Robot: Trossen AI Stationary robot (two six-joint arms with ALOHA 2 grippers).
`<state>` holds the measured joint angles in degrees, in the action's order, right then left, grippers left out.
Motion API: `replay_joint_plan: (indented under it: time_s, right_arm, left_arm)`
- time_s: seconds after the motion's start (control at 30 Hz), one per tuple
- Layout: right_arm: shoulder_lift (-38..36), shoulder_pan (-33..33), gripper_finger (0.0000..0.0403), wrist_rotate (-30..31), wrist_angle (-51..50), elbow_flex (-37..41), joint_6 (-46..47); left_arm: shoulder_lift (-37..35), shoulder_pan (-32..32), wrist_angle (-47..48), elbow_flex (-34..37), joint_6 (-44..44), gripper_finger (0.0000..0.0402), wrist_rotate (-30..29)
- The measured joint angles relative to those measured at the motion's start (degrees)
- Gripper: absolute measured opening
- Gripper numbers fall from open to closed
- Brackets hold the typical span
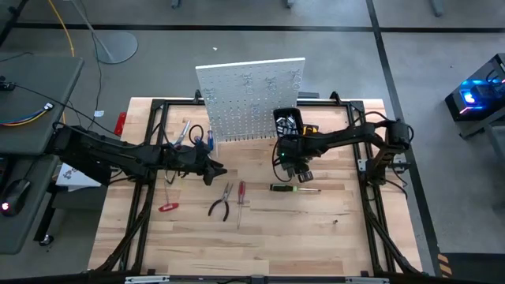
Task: Hang tools onto peg board
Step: Put the silver socket into the black bin on the peg board
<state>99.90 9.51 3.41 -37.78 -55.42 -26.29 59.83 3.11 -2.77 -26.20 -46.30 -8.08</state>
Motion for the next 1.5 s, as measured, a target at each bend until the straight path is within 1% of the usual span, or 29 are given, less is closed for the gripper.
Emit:
replay_joint_plan:
  time_s: [0.13,0.27,0.37,0.6,0.67,0.73,0.83,1.0,1.1,1.17,1.33,1.5]
  right_arm:
    - [1.8,0.0,0.0141,-2.0,1.3,-0.2,5.9]
    - [2.6,-0.7,0.0138,-2.0,4.5,-0.2,11.5]
    - [2.6,-0.9,0.0138,-2.1,5.1,-0.2,14.6]
    - [0.2,-0.9,0.0138,-3.4,2.4,0.0,24.7]
    - [-1.4,-0.9,0.0138,-4.8,1.6,-0.1,26.0]
    - [-2.5,-1.3,0.0138,-5.8,2.4,-1.1,25.1]
    - [-2.9,-2.1,0.0144,-5.9,3.6,-2.1,20.9]
    - [-1.9,-4.5,0.0189,-6.0,7.2,-2.3,10.8]
    - [-0.9,-5.8,0.0216,-4.6,9.5,-2.3,7.4]
    - [-0.3,-6.4,0.0227,-3.7,10.7,-2.3,5.7]
    - [0.5,-6.8,0.0232,-3.0,11.5,-2.3,0.7]
    - [2.0,-6.8,0.0232,-4.2,13.9,-2.3,-3.1]
  left_arm:
    - [0.0,0.0,0.0,0.0,0.8,0.0172,0.0]
    - [0.0,0.0,-0.1,0.0,0.9,0.0172,0.0]
    - [0.0,0.0,-0.1,0.0,0.9,0.0172,0.0]
    - [0.0,0.0,0.0,0.0,1.0,0.0172,0.1]
    - [0.0,0.0,-0.1,0.0,1.2,0.0172,0.1]
    - [0.0,0.0,-0.1,0.0,1.9,0.0172,0.1]
    - [0.0,0.0,0.0,0.0,2.0,0.0172,0.1]
    - [0.0,0.0,-0.1,0.0,1.9,0.0172,0.6]
    - [0.0,0.0,-0.1,0.0,1.4,0.0172,0.7]
    - [0.0,0.0,-0.2,0.0,1.4,0.0172,0.7]
    - [0.0,0.0,-0.1,0.0,1.1,0.0172,0.7]
    - [0.0,0.0,-0.1,0.0,0.9,0.0172,0.7]
